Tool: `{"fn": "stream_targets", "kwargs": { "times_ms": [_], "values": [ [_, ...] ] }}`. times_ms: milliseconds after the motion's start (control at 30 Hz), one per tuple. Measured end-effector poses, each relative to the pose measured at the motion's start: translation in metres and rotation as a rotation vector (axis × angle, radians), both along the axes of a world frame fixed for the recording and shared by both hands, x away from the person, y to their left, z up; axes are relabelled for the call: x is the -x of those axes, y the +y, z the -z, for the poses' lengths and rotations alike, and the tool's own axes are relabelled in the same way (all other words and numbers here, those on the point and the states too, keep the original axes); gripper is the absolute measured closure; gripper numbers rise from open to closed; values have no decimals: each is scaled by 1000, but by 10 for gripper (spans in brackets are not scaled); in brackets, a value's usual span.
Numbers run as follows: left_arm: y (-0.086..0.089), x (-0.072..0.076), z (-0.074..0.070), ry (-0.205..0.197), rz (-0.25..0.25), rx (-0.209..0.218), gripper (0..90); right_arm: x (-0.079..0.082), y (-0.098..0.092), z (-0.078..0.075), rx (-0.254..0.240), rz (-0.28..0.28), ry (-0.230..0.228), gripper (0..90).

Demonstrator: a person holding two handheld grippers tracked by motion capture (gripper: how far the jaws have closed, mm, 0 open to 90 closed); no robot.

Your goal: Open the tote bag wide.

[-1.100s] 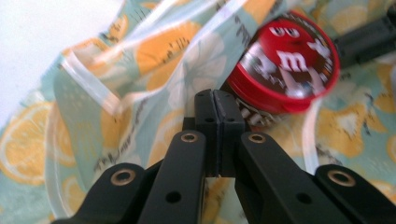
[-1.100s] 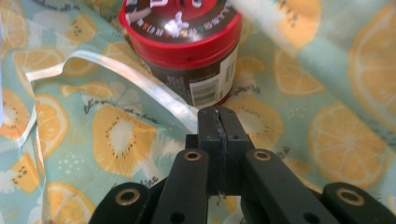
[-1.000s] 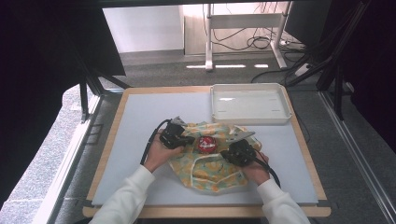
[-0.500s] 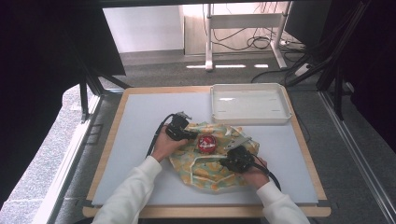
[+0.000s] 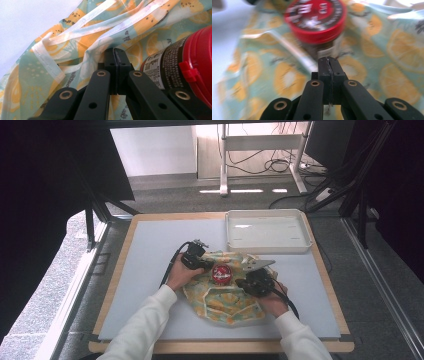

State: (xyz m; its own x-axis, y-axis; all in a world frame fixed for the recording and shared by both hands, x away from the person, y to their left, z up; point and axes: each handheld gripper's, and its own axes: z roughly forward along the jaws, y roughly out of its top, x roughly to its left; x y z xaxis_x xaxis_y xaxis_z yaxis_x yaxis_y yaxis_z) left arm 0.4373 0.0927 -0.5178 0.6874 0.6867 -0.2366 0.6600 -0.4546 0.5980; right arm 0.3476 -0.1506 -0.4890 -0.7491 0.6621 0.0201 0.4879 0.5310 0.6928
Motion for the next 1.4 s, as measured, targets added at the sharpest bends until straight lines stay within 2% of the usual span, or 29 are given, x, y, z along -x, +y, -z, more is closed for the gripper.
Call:
{"fn": "stream_targets", "kwargs": {
  "times_ms": [133, 233, 300, 367, 500, 700, 933, 1167, 1267, 1300, 1400],
  "values": [
    [0, 0, 0, 0, 0, 0, 900, -11, 8, 13, 44, 21, 10, 893],
    [0, -1, 1, -1, -2, 1, 900, -16, 8, 20, 56, 18, 43, 893],
    [0, -1, 2, -2, -4, 1, 900, -17, 5, 21, 47, 10, 61, 893],
    [-1, -1, 2, -3, -4, 0, 900, -16, 5, 22, 46, 1, 69, 893],
    [-2, -5, 2, -2, -8, -4, 900, -12, 6, 26, 42, -54, 106, 893],
    [-3, -12, 5, 2, -18, 1, 900, -6, 7, 29, 27, -89, 135, 894],
    [-3, -17, 9, 11, -33, 15, 900, 8, 8, 31, 20, -148, 149, 894],
    [-3, -12, 4, 6, -24, 14, 900, 9, 8, 31, 17, -147, 144, 894],
    [-2, -3, -5, -13, 0, 16, 900, 10, 4, 21, -10, -135, 101, 894],
    [-2, -3, -5, -13, 0, 16, 900, 10, 4, 21, -10, -135, 101, 894],
    [2, 6, -13, -26, 12, 34, 900, 12, 1, 12, -36, -115, 65, 894]
  ]
}}
